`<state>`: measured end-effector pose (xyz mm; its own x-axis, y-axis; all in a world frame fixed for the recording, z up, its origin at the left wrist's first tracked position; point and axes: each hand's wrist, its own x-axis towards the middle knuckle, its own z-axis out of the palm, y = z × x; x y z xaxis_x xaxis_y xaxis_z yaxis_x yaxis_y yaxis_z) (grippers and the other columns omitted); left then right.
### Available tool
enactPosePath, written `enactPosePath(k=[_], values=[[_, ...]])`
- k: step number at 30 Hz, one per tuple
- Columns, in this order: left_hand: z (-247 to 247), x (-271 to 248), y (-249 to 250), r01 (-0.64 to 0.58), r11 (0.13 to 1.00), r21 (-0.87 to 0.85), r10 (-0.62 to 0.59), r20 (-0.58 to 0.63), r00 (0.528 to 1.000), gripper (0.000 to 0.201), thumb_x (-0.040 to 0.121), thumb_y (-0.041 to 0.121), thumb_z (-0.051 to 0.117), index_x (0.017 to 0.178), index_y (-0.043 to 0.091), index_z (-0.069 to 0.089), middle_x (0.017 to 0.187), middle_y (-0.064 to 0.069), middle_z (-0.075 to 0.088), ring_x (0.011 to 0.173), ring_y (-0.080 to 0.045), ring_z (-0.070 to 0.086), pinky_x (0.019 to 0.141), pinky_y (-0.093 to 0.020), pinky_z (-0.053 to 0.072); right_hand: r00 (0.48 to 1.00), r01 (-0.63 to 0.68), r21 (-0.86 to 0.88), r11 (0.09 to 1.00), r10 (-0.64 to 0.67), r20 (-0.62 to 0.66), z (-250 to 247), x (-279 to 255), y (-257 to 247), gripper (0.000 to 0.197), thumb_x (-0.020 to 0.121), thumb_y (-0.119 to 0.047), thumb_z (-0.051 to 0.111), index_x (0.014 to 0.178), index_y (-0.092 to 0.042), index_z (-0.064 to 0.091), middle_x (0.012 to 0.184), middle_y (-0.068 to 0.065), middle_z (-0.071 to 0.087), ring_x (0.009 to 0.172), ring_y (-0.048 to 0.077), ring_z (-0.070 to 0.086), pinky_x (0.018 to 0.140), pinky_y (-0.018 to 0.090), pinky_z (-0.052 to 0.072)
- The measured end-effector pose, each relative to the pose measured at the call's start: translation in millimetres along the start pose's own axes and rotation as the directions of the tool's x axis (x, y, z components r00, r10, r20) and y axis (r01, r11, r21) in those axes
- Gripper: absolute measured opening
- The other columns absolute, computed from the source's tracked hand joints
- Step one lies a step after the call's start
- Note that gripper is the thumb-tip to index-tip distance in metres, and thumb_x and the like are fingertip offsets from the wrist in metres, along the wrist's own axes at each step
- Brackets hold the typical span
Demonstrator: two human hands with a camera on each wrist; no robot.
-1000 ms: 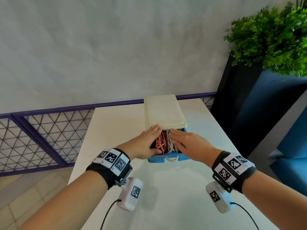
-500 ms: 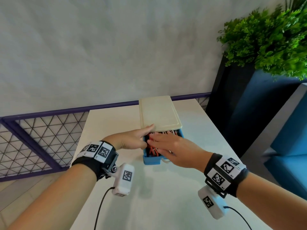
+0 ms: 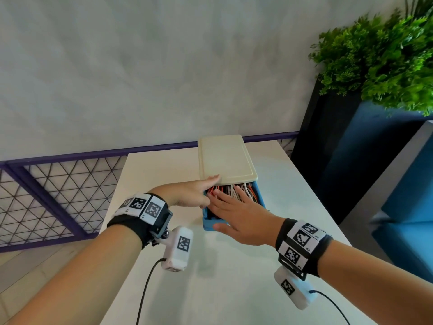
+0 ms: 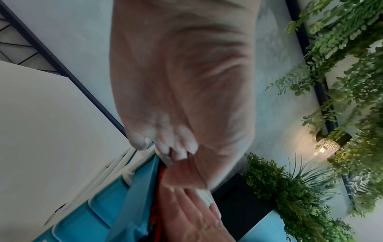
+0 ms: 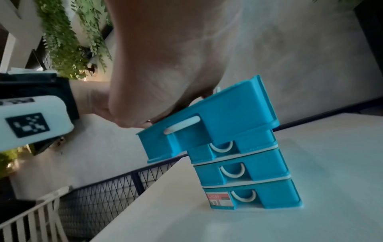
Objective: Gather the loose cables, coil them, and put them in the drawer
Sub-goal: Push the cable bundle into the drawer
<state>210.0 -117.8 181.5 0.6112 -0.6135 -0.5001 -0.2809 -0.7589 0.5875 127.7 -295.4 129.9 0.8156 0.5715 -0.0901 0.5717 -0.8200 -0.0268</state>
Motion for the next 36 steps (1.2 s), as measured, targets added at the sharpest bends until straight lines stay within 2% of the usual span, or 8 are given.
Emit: enactPosePath(k=[8, 13, 19, 21, 24, 27, 34, 36], values=[[5.8, 4.8, -9.5, -0.058, 0.989, 0.135, 0.065, -0.045, 0.997, 0.115, 0.075, 0.038, 0.077, 0.151, 0.028, -0.009, 0.159, 0.013, -0.011, 0.144, 0.001, -0.004, 0.111, -0.015, 0.005, 0.987, 0.044, 0.073, 0.996, -0.032, -0.160, 10.3, -28.6, 16.0, 0.063, 0.100, -0.046, 0.006, 0.150, -0.017, 0.029, 0.158, -0.005, 0.028, 0.146, 0.006, 0.011, 0.120, 0.034, 0.005], [8.4, 6.6, -8.8, -0.074, 0.983, 0.166, 0.087, -0.072, 0.994, 0.118, 0.073, 0.038, 0.079, 0.152, 0.023, -0.007, 0.160, 0.009, -0.009, 0.144, -0.001, -0.004, 0.110, -0.014, 0.002, 0.994, -0.014, 0.306, 0.952, 0.045, -0.095, -4.3, -16.9, 23.3, 0.045, 0.105, -0.035, 0.026, 0.146, -0.022, 0.040, 0.155, -0.010, 0.032, 0.141, -0.005, 0.019, 0.109, 0.005, 0.002], [9.6, 8.8, -10.9, -0.086, 0.982, 0.168, 0.101, -0.084, 0.991, 0.109, 0.079, 0.043, 0.072, 0.152, 0.025, -0.008, 0.160, 0.010, -0.011, 0.144, 0.000, -0.004, 0.111, -0.015, 0.002, 0.961, 0.005, 0.437, 0.899, 0.116, -0.250, -8.0, -20.0, 44.8, 0.035, 0.100, -0.032, 0.046, 0.132, -0.022, 0.059, 0.143, -0.007, 0.052, 0.128, 0.009, 0.050, 0.108, 0.027, 0.040], [13.7, 10.1, -11.4, -0.089, 0.983, 0.162, 0.105, -0.093, 0.990, 0.114, 0.077, 0.044, 0.074, 0.151, 0.025, -0.010, 0.160, 0.010, -0.013, 0.144, -0.002, -0.005, 0.114, -0.017, 0.003, 0.945, 0.050, 0.309, 0.950, 0.055, -0.321, -2.2, -22.7, 50.3, 0.042, 0.096, -0.039, 0.051, 0.133, -0.020, 0.057, 0.145, -0.003, 0.050, 0.133, 0.012, 0.044, 0.111, 0.032, 0.038], [22.0, 10.5, -13.5, -0.103, 0.989, 0.106, 0.117, -0.130, 0.985, 0.117, 0.072, 0.047, 0.077, 0.152, 0.028, -0.007, 0.159, 0.014, -0.010, 0.145, -0.002, -0.003, 0.119, -0.025, 0.005, 0.960, 0.111, 0.088, 0.990, -0.084, -0.267, 7.8, -21.8, 52.9, 0.071, 0.090, -0.062, 0.042, 0.148, -0.023, 0.036, 0.157, 0.000, 0.031, 0.146, 0.015, 0.023, 0.119, 0.036, 0.012], [20.6, 9.4, -16.9, -0.155, 0.988, 0.015, 0.154, -0.247, 0.957, 0.082, 0.087, 0.045, 0.060, 0.152, 0.031, 0.011, 0.159, 0.016, 0.006, 0.144, -0.001, 0.009, 0.121, -0.034, 0.013, 0.980, 0.116, 0.034, 0.993, -0.109, -0.165, 16.5, -15.7, 51.4, 0.077, 0.090, -0.071, 0.028, 0.154, -0.029, 0.015, 0.162, -0.002, 0.011, 0.148, 0.011, 0.001, 0.119, 0.036, 0.003], [28.1, 10.5, -16.5, -0.114, 0.968, 0.222, 0.152, -0.165, 0.974, 0.116, 0.073, 0.055, 0.072, 0.150, 0.032, -0.013, 0.155, 0.021, -0.017, 0.139, 0.007, -0.021, 0.115, -0.029, -0.015, 0.968, 0.130, -0.039, 0.991, -0.135, -0.211, 23.6, -12.0, 57.0, 0.068, 0.095, -0.066, 0.025, 0.152, -0.028, 0.022, 0.160, -0.003, 0.017, 0.146, 0.012, 0.009, 0.118, 0.054, 0.000], [27.7, 11.1, -16.2, -0.113, 0.958, 0.263, 0.166, -0.185, 0.969, 0.114, 0.076, 0.055, 0.069, 0.150, 0.030, -0.013, 0.156, 0.018, -0.017, 0.138, 0.010, -0.021, 0.114, -0.028, -0.017, 0.966, 0.125, -0.081, 0.989, -0.140, -0.215, 23.3, -10.2, 56.6, 0.066, 0.097, -0.064, 0.021, 0.150, -0.026, 0.027, 0.157, 0.000, 0.028, 0.145, 0.014, 0.021, 0.117, 0.058, 0.012]])
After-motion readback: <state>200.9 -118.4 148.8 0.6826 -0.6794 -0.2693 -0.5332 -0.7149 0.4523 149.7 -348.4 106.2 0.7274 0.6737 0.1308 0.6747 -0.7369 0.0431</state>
